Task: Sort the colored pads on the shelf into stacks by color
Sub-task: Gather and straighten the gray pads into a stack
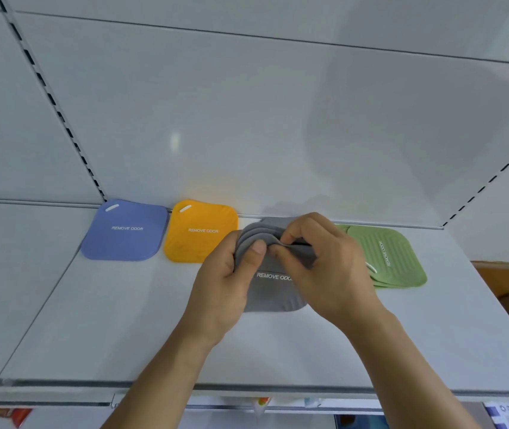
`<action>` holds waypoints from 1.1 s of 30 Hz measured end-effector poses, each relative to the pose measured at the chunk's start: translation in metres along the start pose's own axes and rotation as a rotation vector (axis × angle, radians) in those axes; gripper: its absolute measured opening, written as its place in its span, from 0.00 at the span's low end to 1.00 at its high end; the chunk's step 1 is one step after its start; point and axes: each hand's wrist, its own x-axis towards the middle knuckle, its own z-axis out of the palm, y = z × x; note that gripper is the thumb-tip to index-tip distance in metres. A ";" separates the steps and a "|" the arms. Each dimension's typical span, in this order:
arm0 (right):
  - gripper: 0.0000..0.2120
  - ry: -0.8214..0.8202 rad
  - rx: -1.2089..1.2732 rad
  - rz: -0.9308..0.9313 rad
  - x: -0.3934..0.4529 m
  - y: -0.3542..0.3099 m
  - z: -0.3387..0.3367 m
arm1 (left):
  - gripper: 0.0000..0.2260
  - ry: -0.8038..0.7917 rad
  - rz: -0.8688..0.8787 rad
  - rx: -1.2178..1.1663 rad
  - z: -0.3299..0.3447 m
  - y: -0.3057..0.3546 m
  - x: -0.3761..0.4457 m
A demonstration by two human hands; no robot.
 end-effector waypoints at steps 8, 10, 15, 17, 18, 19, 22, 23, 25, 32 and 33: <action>0.14 -0.082 -0.426 0.264 0.003 0.077 -0.007 | 0.08 0.152 -0.073 -0.053 -0.018 -0.010 0.004; 0.20 -0.354 -0.581 0.375 0.003 0.093 -0.002 | 0.07 0.197 -0.099 -0.079 -0.023 -0.012 0.005; 0.20 -0.438 -0.528 0.418 0.005 0.099 0.000 | 0.07 0.249 -0.130 -0.114 -0.031 -0.014 0.006; 0.24 -0.423 -0.490 0.436 0.008 0.098 -0.002 | 0.09 0.257 -0.131 -0.118 -0.032 -0.014 0.007; 0.27 -0.412 -0.466 0.439 0.009 0.097 -0.002 | 0.10 0.256 -0.128 -0.118 -0.032 -0.014 0.008; 0.29 -0.395 -0.443 0.442 0.010 0.095 -0.001 | 0.09 0.258 -0.124 -0.119 -0.032 -0.014 0.008; 0.34 -0.322 -0.351 0.477 0.010 0.090 0.005 | 0.07 0.266 -0.131 -0.127 -0.033 -0.013 0.009; 0.37 -0.300 -0.323 0.492 0.009 0.090 0.007 | 0.07 0.265 -0.130 -0.121 -0.034 -0.013 0.009; 0.42 -0.275 -0.305 0.542 0.010 0.090 0.007 | 0.09 0.264 -0.123 -0.111 -0.034 -0.012 0.010; 0.17 -0.202 -0.452 0.430 0.005 0.078 -0.005 | 0.12 0.279 -0.123 -0.110 -0.035 -0.010 0.013; 0.15 -0.134 -0.356 0.434 0.006 0.075 -0.012 | 0.12 0.282 -0.121 -0.104 -0.036 -0.010 0.013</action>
